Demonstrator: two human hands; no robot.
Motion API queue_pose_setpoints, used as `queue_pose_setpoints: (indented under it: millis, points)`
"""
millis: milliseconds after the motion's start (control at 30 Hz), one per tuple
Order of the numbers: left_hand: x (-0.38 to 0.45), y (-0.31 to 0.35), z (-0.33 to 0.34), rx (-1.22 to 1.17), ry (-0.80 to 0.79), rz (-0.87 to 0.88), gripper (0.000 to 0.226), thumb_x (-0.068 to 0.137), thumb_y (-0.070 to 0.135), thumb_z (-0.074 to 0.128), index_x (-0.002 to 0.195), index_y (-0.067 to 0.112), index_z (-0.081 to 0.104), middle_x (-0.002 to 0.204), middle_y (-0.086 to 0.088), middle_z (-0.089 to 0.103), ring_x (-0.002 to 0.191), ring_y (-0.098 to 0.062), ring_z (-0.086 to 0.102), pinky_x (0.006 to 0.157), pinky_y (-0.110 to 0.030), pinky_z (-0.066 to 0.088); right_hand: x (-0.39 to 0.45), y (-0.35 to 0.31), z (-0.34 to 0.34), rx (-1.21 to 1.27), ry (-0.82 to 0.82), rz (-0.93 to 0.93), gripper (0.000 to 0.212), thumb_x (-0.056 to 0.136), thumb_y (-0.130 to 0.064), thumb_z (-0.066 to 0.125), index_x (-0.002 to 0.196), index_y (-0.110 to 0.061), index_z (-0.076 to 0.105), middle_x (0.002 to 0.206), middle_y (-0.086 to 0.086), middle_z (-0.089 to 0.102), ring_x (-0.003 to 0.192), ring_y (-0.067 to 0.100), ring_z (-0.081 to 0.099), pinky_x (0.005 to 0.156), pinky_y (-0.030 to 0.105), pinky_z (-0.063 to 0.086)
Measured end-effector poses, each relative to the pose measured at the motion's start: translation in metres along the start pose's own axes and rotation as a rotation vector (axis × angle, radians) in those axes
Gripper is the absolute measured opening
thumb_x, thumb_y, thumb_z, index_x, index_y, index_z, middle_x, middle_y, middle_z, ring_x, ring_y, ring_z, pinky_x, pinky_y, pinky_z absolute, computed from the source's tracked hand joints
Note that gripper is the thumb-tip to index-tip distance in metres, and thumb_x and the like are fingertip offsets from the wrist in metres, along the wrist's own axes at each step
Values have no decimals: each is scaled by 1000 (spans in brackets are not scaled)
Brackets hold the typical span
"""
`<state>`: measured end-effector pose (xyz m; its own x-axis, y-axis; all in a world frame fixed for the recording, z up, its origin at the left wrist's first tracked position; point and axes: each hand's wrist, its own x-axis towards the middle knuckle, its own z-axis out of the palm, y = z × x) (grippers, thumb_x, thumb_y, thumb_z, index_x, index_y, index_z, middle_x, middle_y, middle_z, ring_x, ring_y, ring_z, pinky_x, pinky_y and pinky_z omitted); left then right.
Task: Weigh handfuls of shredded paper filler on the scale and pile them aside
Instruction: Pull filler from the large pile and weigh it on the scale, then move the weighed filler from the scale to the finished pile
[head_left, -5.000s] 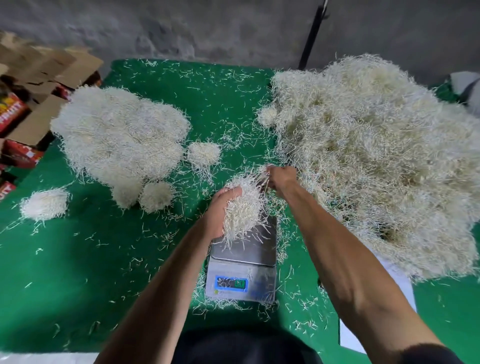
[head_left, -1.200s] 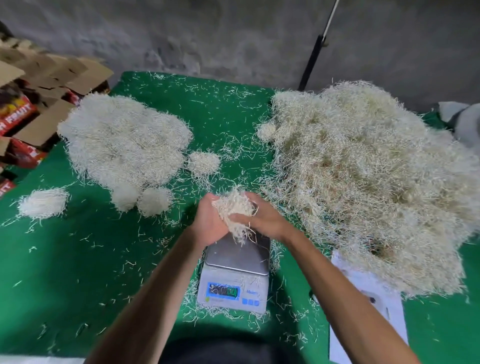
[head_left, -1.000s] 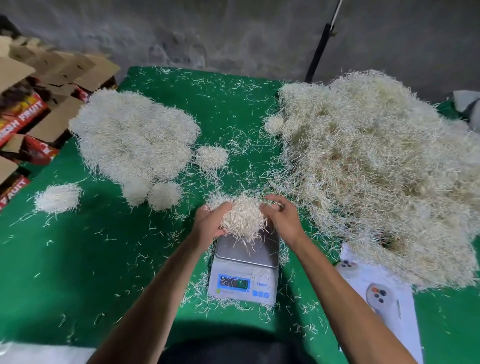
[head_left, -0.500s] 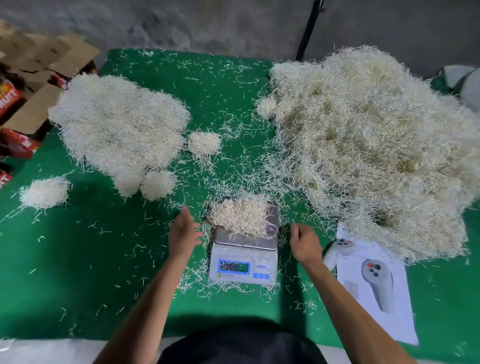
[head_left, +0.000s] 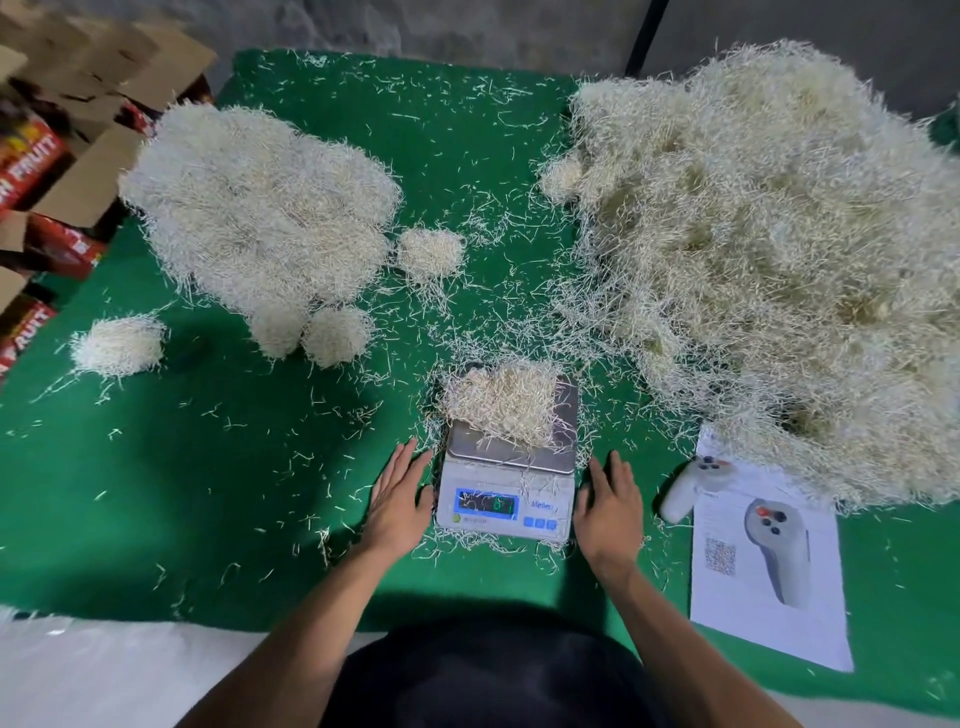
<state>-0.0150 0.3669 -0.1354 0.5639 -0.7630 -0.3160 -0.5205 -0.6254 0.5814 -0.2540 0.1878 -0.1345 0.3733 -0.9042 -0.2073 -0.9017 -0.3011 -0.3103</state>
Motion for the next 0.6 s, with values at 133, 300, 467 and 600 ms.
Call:
queue_pose_setpoints:
  millis: [133,300,467,600]
  points:
    - [1,-3,0,5,1,11,61,104,22,49,159,32,25,167,18,-3,153,-2,-11,127,-43,4,1,2,1,-9,10,-18,51,107,-30,42,157,-21,39,170,9,17,158,26,12,128,44,14]
    - [4,6,-2,-34,36,-28,55,103,18,51,155,29,37,167,14,13,154,-7,4,126,-43,11,4,0,-3,15,48,7,46,104,-28,49,149,-20,52,164,10,35,152,30,29,124,44,23]
    - [26,36,-26,-301,212,-156,42,103,14,50,145,15,49,152,-3,48,139,-20,44,119,-46,35,42,-5,-36,248,74,3,33,106,-27,49,123,-8,70,122,18,68,107,35,64,95,51,54]
    - [42,75,-48,-432,290,-134,35,107,25,45,140,19,53,139,7,55,124,-10,54,110,-36,43,59,-47,-66,602,240,-64,21,107,-26,50,104,-18,69,89,6,69,76,26,68,68,46,62]
